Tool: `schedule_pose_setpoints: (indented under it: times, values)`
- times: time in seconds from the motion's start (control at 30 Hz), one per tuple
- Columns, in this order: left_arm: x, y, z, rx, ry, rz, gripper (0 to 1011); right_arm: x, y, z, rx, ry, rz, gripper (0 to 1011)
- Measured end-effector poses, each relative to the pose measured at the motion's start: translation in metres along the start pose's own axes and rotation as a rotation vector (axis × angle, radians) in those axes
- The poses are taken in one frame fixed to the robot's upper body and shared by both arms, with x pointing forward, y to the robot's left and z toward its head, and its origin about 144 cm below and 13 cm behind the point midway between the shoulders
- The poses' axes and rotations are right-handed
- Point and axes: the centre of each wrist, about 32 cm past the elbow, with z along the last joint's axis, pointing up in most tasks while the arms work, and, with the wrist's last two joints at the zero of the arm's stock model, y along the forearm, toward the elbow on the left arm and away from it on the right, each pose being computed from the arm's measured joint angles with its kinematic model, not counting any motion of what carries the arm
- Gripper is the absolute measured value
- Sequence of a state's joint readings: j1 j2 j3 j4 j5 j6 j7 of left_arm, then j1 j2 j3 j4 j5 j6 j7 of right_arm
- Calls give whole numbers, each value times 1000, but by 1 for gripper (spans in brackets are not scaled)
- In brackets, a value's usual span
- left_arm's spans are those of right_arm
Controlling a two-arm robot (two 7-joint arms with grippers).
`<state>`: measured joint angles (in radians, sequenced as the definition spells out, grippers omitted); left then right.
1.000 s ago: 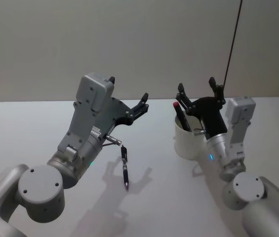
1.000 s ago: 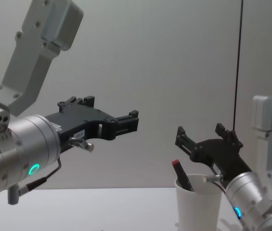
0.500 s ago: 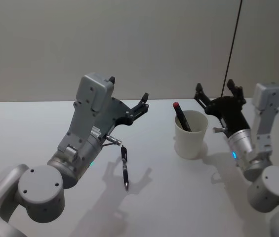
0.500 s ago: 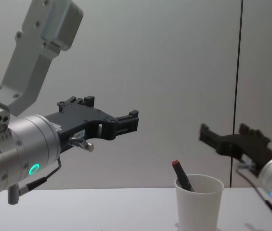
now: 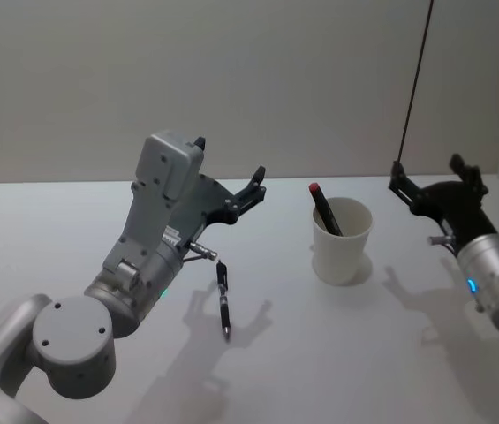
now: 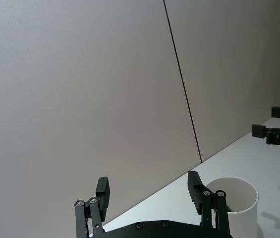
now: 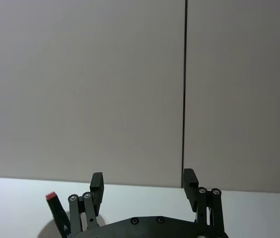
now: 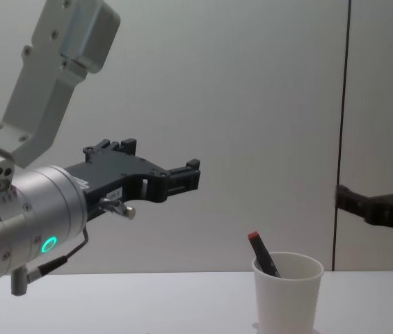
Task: Place the pen into the pen holder.
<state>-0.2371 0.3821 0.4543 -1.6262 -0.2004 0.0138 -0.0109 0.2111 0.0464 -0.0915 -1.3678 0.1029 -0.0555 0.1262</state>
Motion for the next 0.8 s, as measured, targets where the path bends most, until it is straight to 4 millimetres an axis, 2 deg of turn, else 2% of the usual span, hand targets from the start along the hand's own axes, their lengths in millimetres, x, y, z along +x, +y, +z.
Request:
schedule_pose_setpoints:
  times: [0.4, 0.8]
  values:
    - [0, 0, 0, 0, 0, 0, 1003, 18, -26, 14, -90, -65, -32, 1001]
    - [0, 0, 0, 0, 0, 0, 1003, 36, -50, 19, -168, -115, -32, 1002]
